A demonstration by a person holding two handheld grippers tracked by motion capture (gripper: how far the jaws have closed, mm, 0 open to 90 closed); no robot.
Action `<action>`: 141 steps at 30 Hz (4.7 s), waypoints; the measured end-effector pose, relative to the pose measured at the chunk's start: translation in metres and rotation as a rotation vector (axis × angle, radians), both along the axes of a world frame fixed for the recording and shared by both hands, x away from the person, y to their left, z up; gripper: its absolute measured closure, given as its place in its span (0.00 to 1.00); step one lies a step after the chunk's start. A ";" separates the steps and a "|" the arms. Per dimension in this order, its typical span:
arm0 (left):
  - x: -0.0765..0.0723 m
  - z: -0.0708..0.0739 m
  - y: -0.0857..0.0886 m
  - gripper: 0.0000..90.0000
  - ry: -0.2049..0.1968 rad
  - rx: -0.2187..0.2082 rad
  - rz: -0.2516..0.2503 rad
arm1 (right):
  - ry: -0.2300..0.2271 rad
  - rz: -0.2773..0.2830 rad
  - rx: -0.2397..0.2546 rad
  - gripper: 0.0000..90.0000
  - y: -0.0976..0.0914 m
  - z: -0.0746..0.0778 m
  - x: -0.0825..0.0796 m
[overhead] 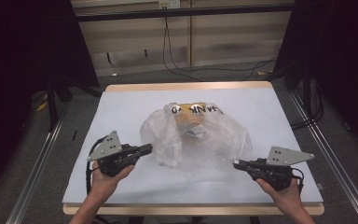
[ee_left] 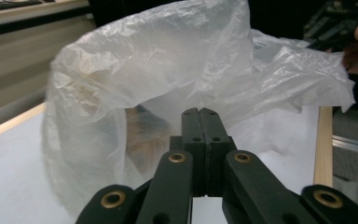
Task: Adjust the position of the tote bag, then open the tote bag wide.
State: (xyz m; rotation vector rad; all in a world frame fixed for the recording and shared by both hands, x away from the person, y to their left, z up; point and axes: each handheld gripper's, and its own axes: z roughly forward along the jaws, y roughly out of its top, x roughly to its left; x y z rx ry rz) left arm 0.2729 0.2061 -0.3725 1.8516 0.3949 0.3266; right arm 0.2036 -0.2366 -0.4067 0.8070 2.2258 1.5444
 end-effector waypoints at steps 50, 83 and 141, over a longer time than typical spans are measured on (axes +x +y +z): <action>0.056 0.092 0.073 1.00 -0.109 -0.140 0.233 | -0.281 -0.106 0.134 1.00 -0.020 0.135 0.074; 0.132 0.102 0.065 1.00 -0.003 -0.178 0.369 | -0.228 -0.242 0.172 1.00 -0.039 0.163 0.157; 0.115 0.054 0.046 1.00 -0.017 -0.076 0.243 | -0.169 -0.199 0.105 0.41 -0.034 0.139 0.136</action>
